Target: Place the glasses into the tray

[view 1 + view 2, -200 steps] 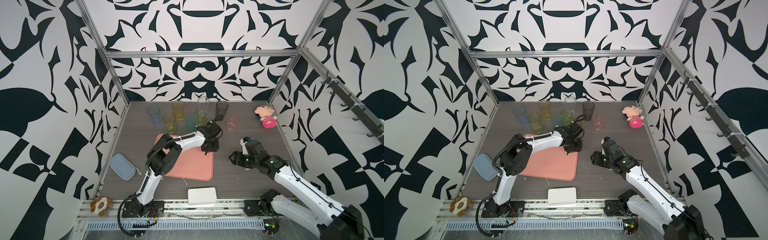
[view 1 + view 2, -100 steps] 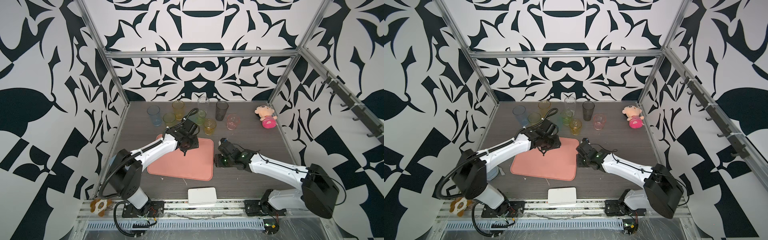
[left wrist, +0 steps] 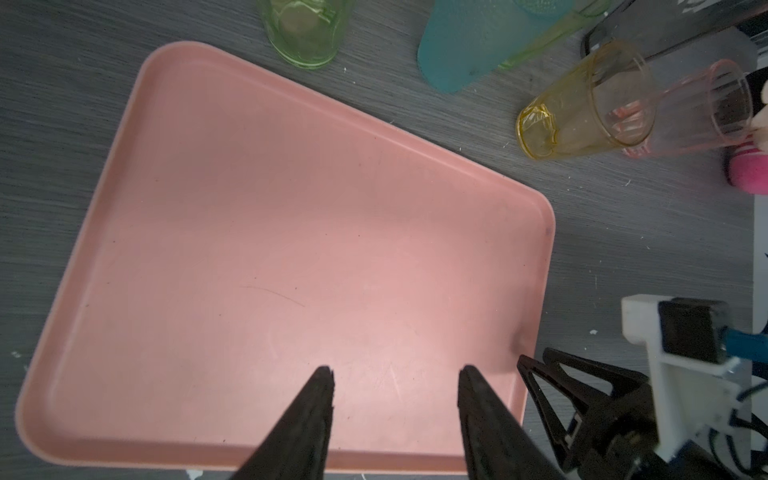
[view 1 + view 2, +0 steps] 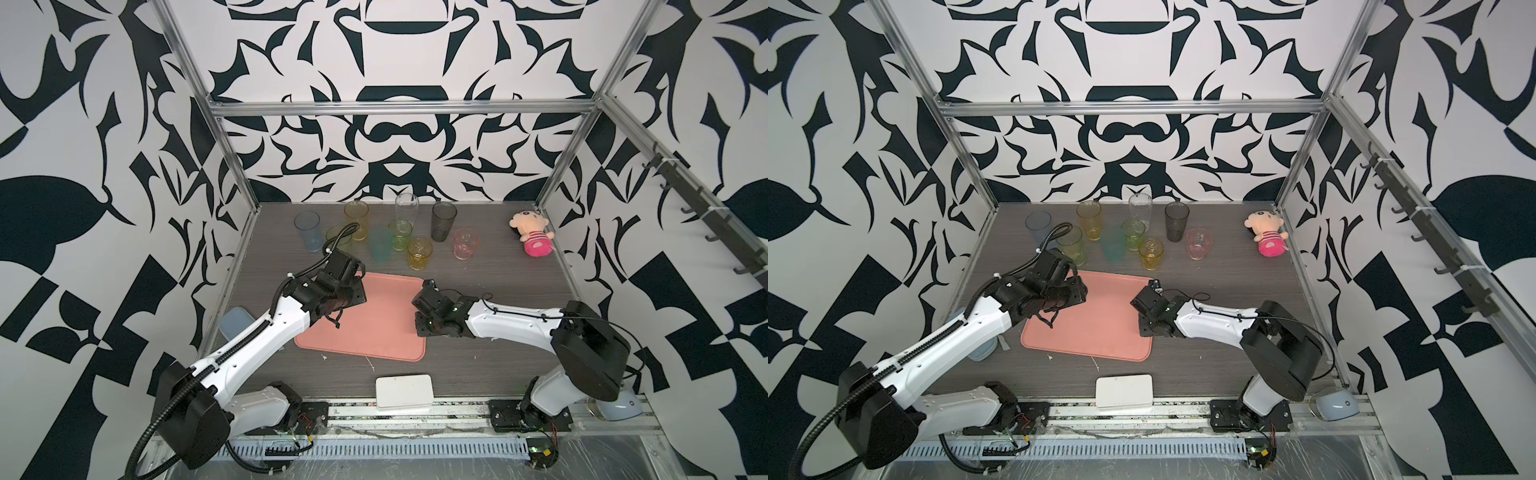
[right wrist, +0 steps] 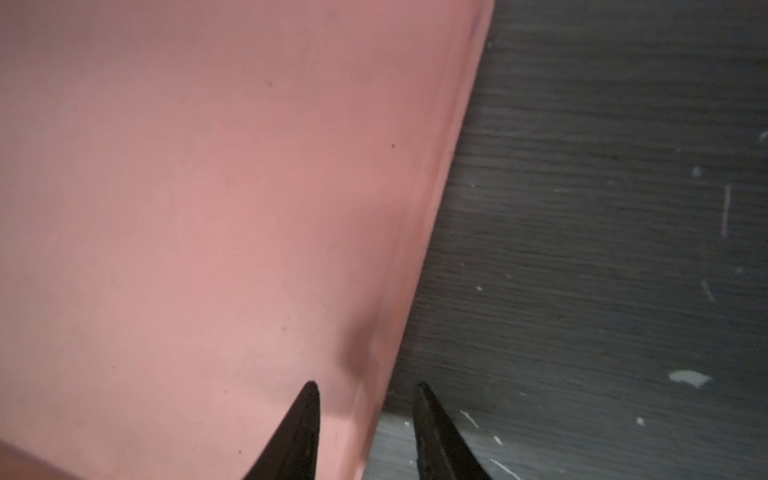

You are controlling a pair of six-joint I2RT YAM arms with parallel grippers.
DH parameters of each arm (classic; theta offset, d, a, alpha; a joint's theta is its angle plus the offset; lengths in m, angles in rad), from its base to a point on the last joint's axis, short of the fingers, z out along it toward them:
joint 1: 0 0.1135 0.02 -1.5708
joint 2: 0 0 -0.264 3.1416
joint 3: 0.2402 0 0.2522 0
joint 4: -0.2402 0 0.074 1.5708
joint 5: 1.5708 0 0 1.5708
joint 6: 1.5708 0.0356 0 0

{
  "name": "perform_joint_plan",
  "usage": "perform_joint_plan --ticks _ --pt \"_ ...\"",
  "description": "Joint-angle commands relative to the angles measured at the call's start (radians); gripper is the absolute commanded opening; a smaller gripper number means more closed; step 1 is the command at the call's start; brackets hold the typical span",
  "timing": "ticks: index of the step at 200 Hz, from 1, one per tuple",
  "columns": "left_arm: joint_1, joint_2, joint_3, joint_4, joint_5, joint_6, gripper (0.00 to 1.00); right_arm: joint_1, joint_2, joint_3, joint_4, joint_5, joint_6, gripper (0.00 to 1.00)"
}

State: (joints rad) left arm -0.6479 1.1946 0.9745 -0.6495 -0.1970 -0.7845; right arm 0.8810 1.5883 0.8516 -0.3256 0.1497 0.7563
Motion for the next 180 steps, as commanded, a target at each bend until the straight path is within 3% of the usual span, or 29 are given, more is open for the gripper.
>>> perform_joint_plan --ticks 1,13,56,107,180 --pt "0.004 -0.014 -0.022 -0.042 -0.033 0.004 0.53 0.003 0.0 0.037 -0.01 0.034 0.007 0.34" --pt "0.005 -0.014 -0.019 -0.043 -0.033 0.005 0.53 0.003 0.007 0.041 -0.013 0.033 0.002 0.23" --pt "0.004 -0.013 -0.015 -0.042 -0.025 0.008 0.53 0.004 0.016 0.04 -0.026 0.067 -0.008 0.16" --pt "0.004 -0.022 -0.015 -0.043 -0.03 0.015 0.54 -0.005 0.01 0.03 -0.063 0.08 -0.033 0.12" --pt "0.005 -0.063 -0.043 -0.055 -0.053 0.018 0.54 -0.098 -0.072 -0.053 -0.102 0.053 -0.075 0.11"
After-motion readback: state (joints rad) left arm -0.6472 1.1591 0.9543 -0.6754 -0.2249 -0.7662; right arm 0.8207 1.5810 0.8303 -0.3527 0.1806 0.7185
